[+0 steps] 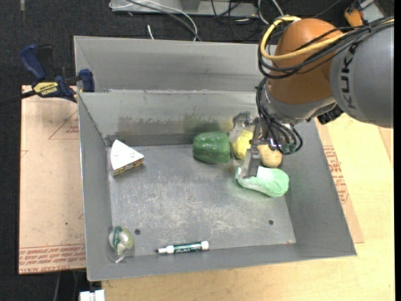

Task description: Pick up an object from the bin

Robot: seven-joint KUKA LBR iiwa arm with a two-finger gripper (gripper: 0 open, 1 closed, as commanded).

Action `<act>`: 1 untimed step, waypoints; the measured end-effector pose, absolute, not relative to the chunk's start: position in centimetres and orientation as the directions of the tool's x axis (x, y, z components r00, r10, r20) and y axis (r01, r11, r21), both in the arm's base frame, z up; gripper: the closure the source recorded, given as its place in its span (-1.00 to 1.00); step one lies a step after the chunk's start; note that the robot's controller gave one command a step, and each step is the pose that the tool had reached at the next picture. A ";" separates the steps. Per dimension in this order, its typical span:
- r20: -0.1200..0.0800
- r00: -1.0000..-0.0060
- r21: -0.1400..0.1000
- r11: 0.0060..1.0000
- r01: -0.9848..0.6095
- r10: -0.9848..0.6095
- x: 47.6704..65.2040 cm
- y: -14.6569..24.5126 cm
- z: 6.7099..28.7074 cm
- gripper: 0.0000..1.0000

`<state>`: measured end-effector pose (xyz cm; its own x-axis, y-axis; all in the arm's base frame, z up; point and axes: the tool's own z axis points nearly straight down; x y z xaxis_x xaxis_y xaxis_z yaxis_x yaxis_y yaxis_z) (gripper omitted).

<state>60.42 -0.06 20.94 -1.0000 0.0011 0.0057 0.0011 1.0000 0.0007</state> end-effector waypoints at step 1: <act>-0.002 -1.000 0.001 1.000 0.001 0.001 60.5 -0.1 21.4 -1.00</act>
Offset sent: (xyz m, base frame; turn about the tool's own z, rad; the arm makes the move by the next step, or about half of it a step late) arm -0.0373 -0.0887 -0.1394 0.0991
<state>60.55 -0.06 21.45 -1.0000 0.0011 -0.0020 0.0011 1.0000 0.0006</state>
